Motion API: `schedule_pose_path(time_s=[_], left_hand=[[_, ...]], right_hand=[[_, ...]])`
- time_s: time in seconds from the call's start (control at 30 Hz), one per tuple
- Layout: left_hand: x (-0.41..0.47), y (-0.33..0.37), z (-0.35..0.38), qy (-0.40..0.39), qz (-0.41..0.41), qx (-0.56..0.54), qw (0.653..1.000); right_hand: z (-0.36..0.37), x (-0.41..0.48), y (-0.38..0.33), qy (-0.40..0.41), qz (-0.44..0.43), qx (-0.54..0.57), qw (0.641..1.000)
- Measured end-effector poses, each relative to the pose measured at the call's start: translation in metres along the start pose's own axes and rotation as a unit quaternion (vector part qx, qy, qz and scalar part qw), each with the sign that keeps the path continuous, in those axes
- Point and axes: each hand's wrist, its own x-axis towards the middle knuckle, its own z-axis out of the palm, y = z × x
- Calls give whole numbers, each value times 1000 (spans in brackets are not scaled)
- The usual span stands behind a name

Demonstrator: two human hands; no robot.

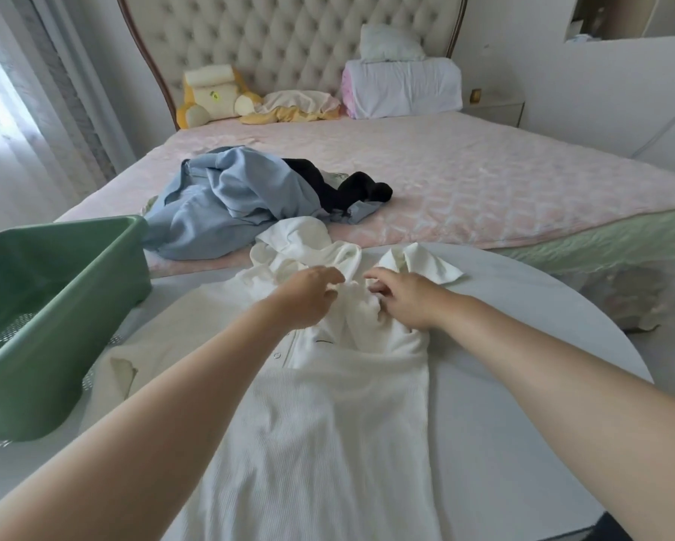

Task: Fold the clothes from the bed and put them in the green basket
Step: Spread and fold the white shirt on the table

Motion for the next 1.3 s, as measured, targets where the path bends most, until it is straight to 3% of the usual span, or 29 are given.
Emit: schedule_pose_path(time_s=[0.07, 0.13, 0.27, 0.37, 0.43, 0.5, 0.57, 0.63, 0.7, 0.8, 0.9, 0.97, 1.07, 1.17, 1.23, 1.3], left_hand=[[6, 3, 10, -82, -40, -24, 996], [13, -12, 15, -135, -74, 34, 988], [15, -38, 12, -186, -153, 125, 962], [14, -37, 19, -108, -163, 130, 972], [13, -33, 25, -15, -121, 169, 978], [7, -25, 27, 56, -75, 212, 973], [2, -17, 29, 37, -59, 171, 983], [-3, -11, 32, -58, -71, 122, 988], [-7, -9, 33, -116, -69, 116, 984], [-11, -14, 33, -53, -17, 124, 991], [-16, -16, 33, 16, -11, 165, 986], [-21, -14, 35, -54, -53, 139, 987], [-29, -14, 34, -119, -50, 66, 989], [-36, -26, 28, -38, -18, -54, 998], [-42, -43, 20, 43, -34, -76, 996], [-55, -67, 8, 87, -79, -27, 993]], right_hand=[[2, 1, 7, -15, 11, -50, 999], [-1, 0, 14, -2, 42, -130, 991], [-9, -6, 28, 24, 163, -289, 943], [-14, -8, 22, 13, 231, -362, 903], [-12, -7, 11, 60, 191, -407, 891], [-3, -4, 2, 131, 40, -350, 927], [9, -6, -9, 83, -79, -189, 975], [17, -10, -12, -12, -66, -121, 990], [19, -10, -3, -45, -18, -198, 979], [7, -9, 12, -31, 80, -251, 964], [3, -7, 3, -1, 135, -363, 922], [9, -6, -9, 44, 79, -394, 915], [24, -3, -34, 51, -61, -252, 964], [39, -2, -45, -17, -59, -130, 990], [40, -2, -39, -52, -23, -163, 985], [34, 1, -36, -67, 23, -213, 975]])
